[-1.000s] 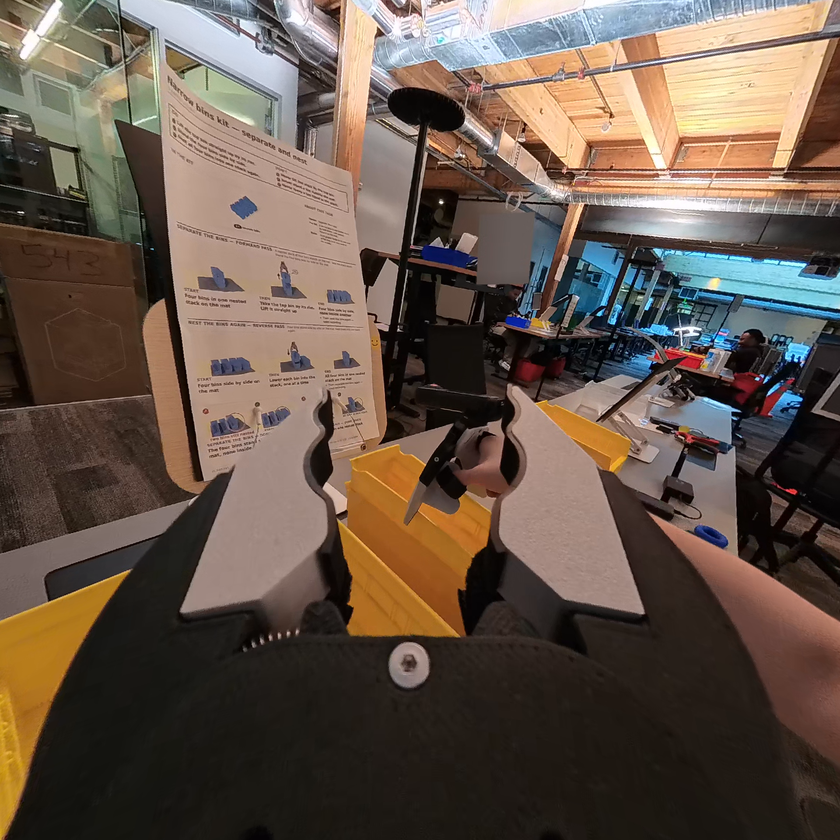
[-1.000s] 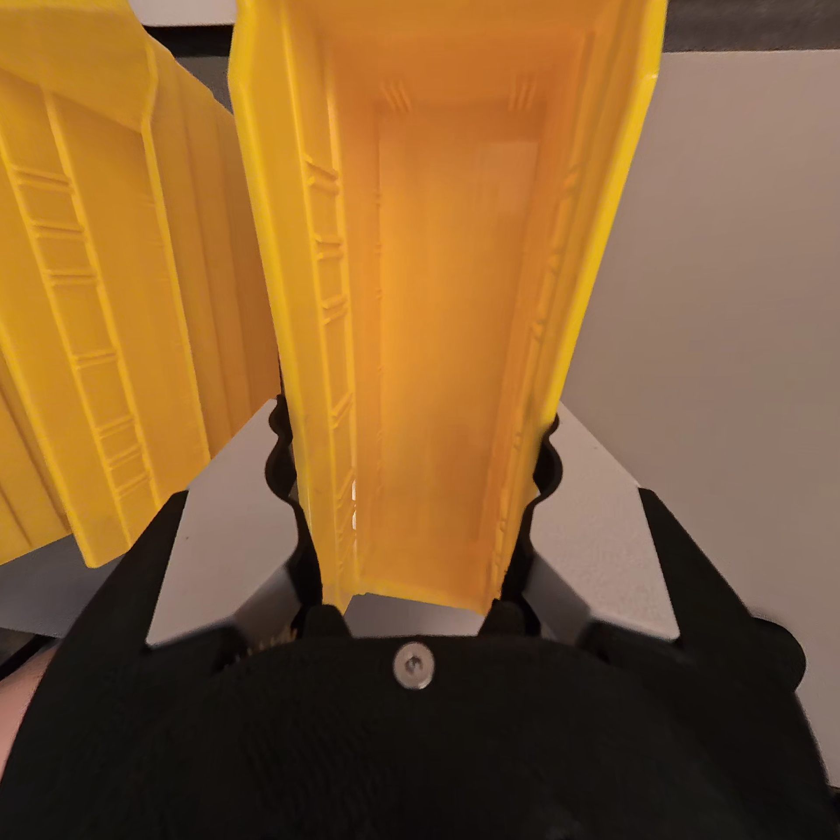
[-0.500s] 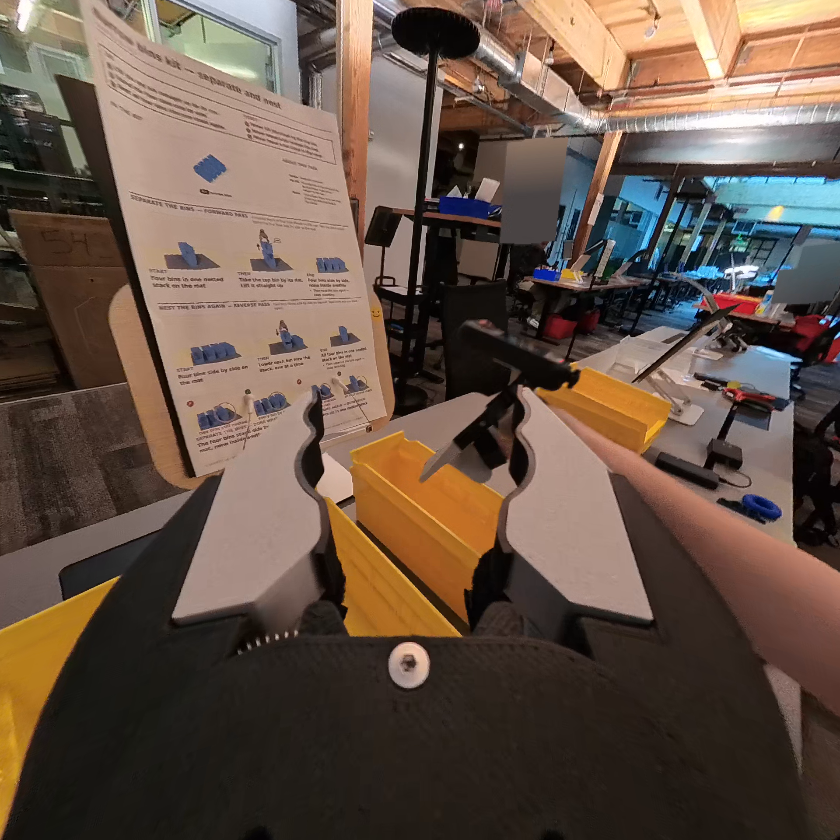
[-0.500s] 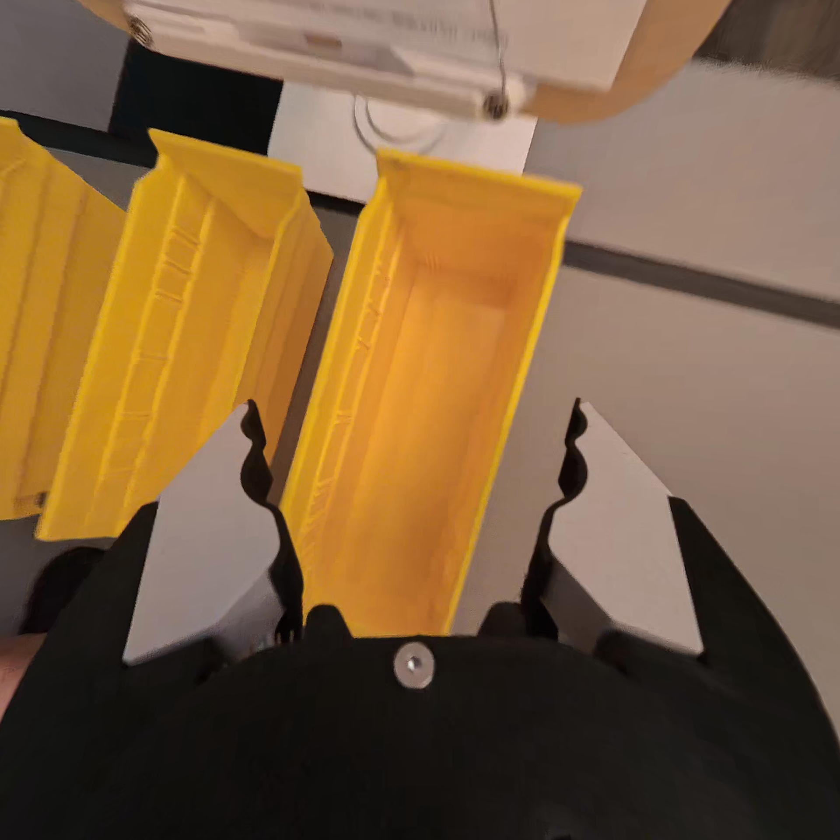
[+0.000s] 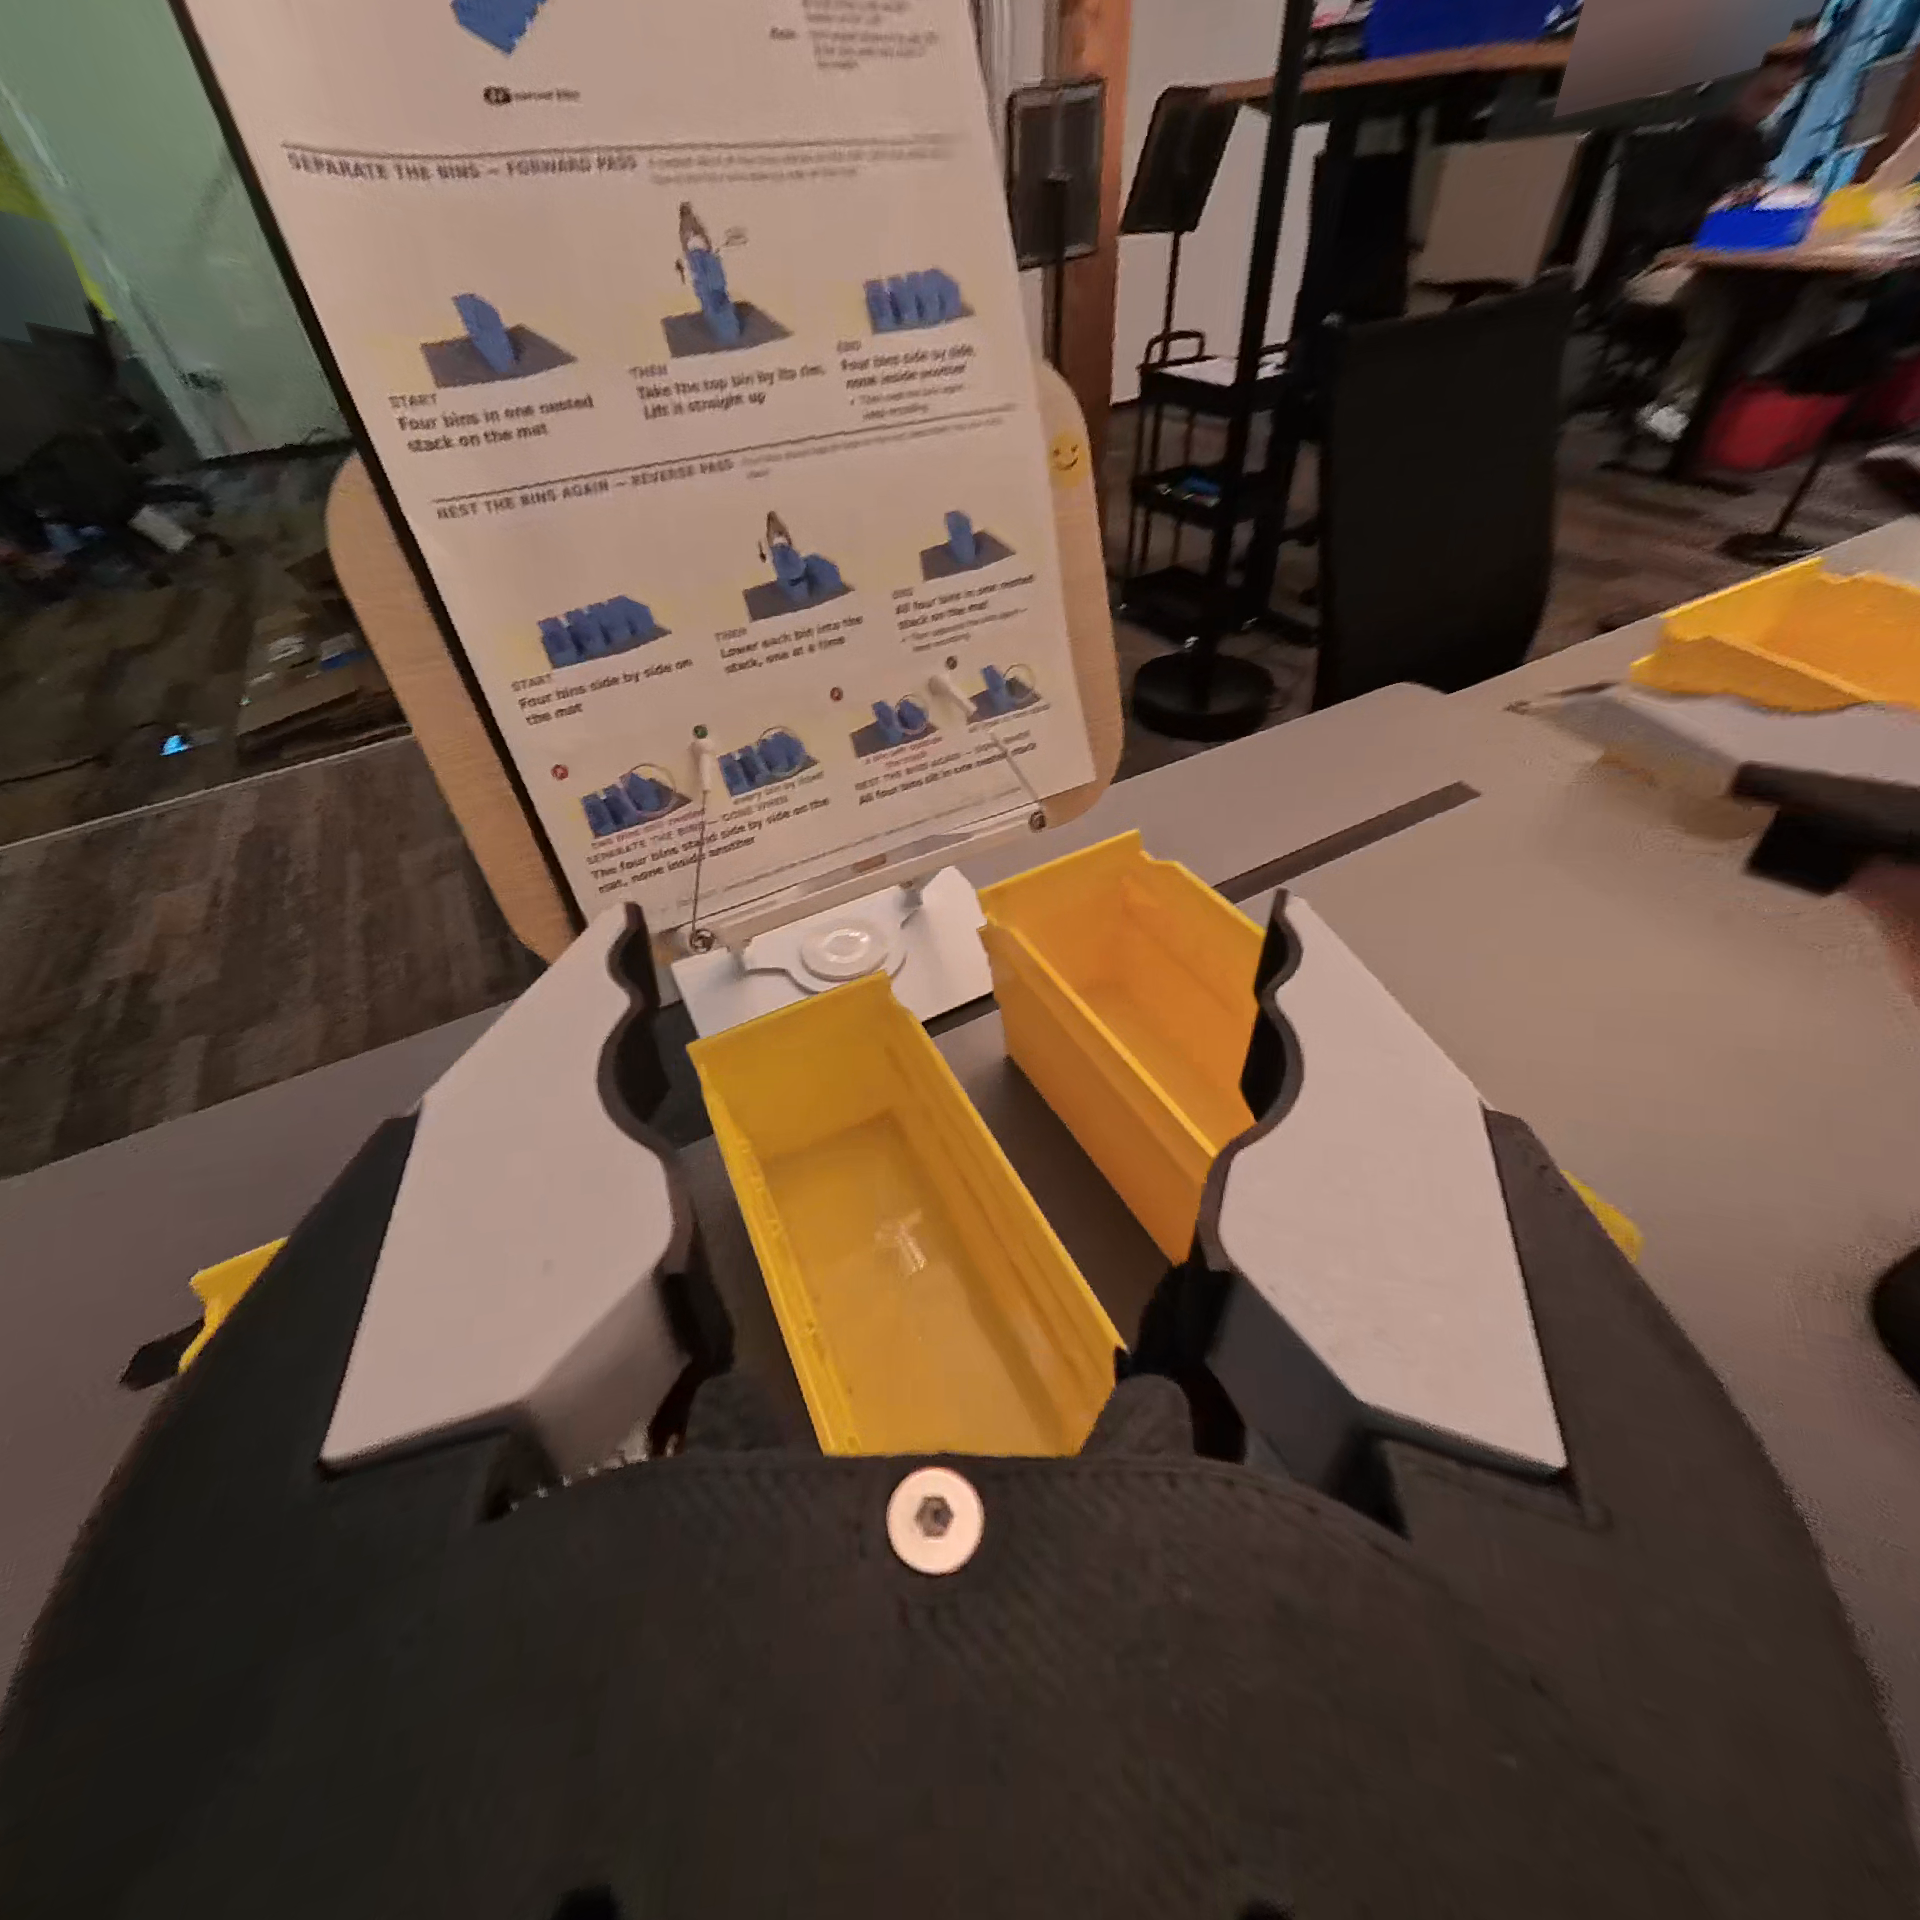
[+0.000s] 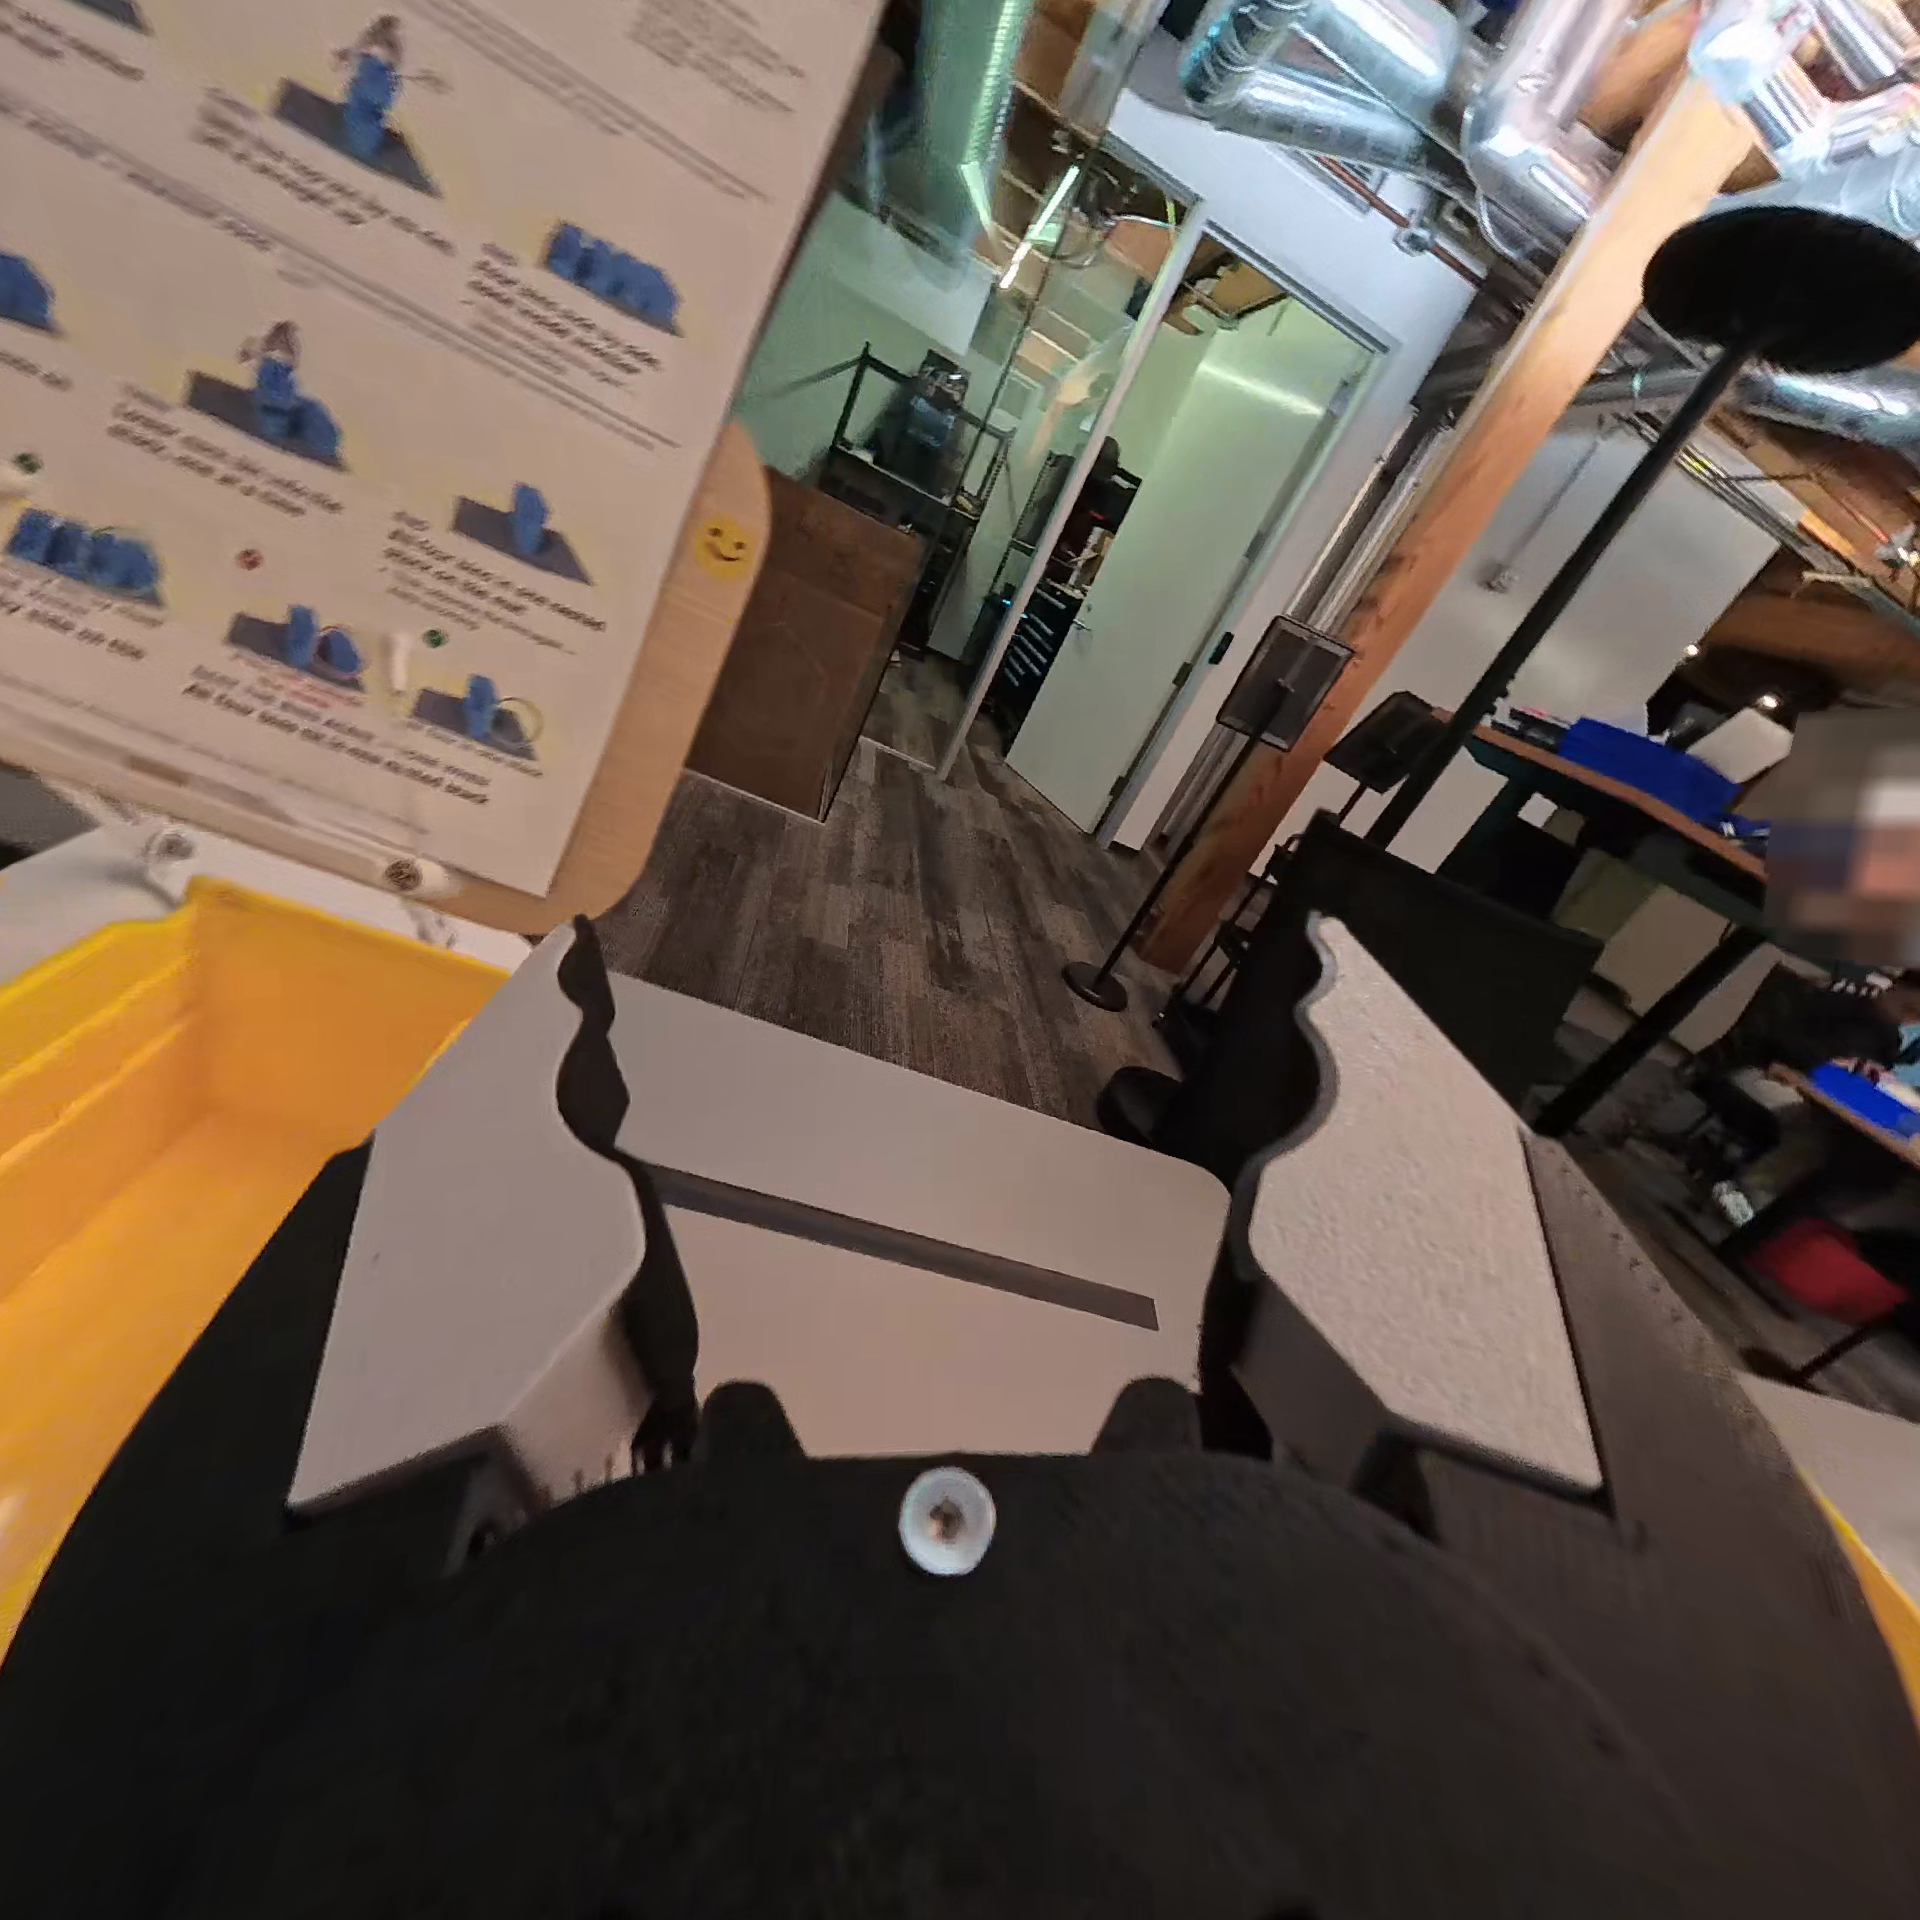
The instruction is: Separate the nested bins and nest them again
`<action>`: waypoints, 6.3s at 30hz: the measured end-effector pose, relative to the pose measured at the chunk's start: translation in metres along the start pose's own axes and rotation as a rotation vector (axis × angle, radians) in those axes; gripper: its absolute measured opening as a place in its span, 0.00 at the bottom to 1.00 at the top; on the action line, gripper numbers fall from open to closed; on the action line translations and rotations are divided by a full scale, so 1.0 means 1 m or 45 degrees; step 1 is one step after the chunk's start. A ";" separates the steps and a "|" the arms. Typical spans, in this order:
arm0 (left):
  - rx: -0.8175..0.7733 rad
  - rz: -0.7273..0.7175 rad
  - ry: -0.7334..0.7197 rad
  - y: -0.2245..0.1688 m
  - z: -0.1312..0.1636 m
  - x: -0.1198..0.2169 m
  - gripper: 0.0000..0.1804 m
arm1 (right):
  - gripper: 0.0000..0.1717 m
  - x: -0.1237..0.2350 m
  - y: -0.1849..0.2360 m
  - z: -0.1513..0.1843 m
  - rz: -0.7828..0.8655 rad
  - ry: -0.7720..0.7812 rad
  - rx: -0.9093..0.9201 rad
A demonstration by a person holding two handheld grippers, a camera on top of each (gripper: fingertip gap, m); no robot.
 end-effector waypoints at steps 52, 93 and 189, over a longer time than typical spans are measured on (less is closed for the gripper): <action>0.735 -0.327 1.609 0.038 0.094 -0.077 0.63 | 0.66 -0.049 -0.071 0.041 -0.456 0.143 -0.746; 0.811 -0.255 1.665 -0.066 0.084 -0.215 0.69 | 0.66 -0.057 -0.064 0.057 -0.524 0.272 -0.765; 1.124 -0.410 1.357 0.146 0.169 0.024 0.64 | 0.66 -0.085 -0.034 0.121 -0.598 0.626 -0.577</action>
Point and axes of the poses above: each gripper's, where its closed fingertips meet, x back along the fingers, z out of its underside, y = z × x across the jaws, the point moved 7 cm from there along x, back along the fingers, and after that the axes turned 14 degrees about z, right-handed, at the moved point
